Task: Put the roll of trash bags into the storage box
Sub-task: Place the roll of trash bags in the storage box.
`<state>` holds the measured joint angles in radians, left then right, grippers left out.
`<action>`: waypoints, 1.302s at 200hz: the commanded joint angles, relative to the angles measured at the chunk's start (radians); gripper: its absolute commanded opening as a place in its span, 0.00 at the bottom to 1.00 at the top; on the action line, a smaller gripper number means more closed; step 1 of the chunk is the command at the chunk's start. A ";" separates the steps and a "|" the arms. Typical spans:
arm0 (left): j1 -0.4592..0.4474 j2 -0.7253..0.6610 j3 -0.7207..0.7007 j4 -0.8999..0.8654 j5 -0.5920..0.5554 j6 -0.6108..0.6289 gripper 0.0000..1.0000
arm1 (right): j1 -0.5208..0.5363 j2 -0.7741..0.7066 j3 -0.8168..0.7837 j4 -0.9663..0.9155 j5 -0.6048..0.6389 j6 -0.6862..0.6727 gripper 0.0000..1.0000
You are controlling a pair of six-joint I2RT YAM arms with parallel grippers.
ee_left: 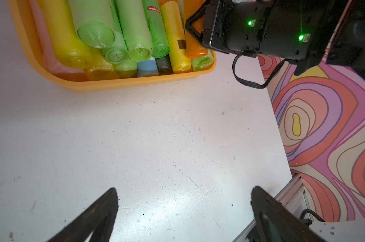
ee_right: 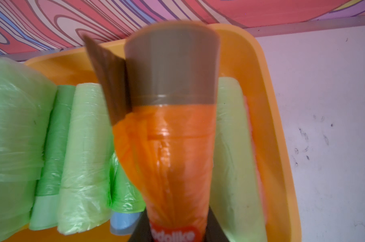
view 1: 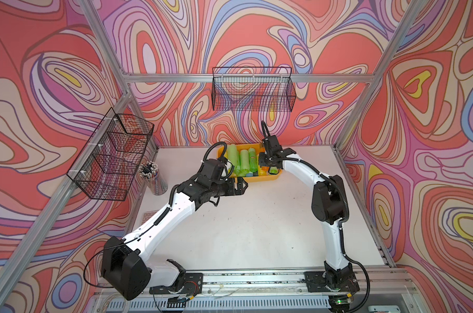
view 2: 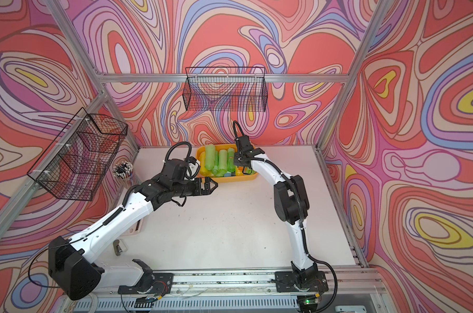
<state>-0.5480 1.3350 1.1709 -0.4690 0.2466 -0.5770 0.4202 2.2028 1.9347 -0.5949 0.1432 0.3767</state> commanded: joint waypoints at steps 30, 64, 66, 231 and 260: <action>0.006 -0.020 0.014 -0.016 -0.002 -0.021 1.00 | 0.000 0.062 0.085 -0.027 0.016 -0.042 0.19; 0.006 -0.034 -0.001 -0.012 -0.012 -0.025 1.00 | -0.001 0.082 0.103 -0.021 0.009 -0.044 0.22; 0.006 -0.035 -0.001 -0.011 -0.012 -0.027 1.00 | 0.000 0.084 0.105 -0.023 0.008 -0.043 0.22; 0.006 -0.082 -0.021 -0.009 -0.082 -0.025 1.00 | 0.000 -0.054 0.042 -0.023 0.025 -0.011 0.91; 0.007 -0.142 -0.067 0.060 -0.139 -0.013 1.00 | -0.001 -0.157 -0.043 0.017 0.027 -0.003 0.97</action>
<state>-0.5480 1.2518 1.1339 -0.4618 0.1814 -0.5964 0.4202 2.1651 1.9434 -0.6159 0.1604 0.3626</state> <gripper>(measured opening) 0.997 0.955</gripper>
